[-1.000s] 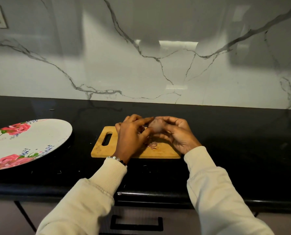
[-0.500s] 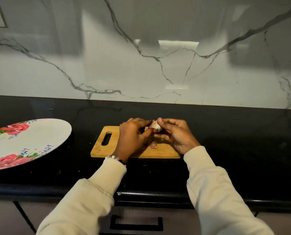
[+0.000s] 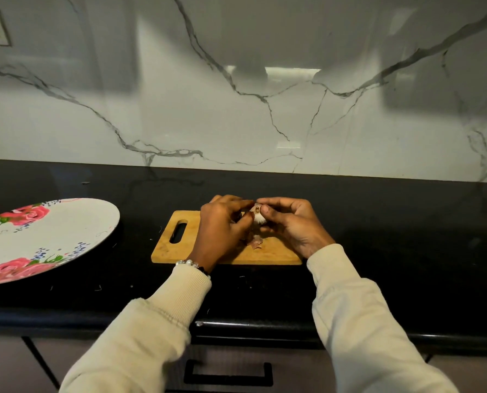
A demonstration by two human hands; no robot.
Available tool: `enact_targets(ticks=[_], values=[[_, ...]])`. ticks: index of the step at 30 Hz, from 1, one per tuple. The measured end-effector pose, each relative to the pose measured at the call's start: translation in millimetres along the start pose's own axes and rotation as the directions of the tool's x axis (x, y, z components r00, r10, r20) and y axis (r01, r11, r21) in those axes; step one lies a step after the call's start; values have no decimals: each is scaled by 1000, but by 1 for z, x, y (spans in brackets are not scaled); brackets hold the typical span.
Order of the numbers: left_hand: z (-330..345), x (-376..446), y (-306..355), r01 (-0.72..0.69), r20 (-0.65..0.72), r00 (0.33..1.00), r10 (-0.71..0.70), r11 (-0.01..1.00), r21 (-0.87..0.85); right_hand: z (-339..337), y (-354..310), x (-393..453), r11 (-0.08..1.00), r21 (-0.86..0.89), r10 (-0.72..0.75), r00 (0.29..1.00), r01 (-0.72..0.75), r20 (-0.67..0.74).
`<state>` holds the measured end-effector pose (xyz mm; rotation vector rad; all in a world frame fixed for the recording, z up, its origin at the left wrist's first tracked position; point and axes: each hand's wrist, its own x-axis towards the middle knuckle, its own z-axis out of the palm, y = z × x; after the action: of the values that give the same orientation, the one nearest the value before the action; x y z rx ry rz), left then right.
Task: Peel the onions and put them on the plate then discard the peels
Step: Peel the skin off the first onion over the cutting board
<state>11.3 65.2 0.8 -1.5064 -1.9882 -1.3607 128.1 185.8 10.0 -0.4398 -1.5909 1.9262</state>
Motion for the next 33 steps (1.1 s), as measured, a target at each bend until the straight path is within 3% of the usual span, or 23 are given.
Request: enact_targets(ticks=[19, 24, 29, 33], values=[[4, -2, 1, -124, -62, 988, 144, 959, 256, 3, 6, 3, 991, -53, -122, 993, 121, -3], [3, 0, -2, -120, -57, 989, 137, 964, 236, 4, 7, 4, 997, -15, -81, 997, 81, 2], [1, 2, -2, -67, -87, 993, 75, 994, 89, 4, 5, 3, 994, -13, -112, 993, 111, -46], [2, 0, -1, -111, -61, 990, 123, 979, 169, 1, 6, 5, 994, -18, -112, 991, 111, -71]])
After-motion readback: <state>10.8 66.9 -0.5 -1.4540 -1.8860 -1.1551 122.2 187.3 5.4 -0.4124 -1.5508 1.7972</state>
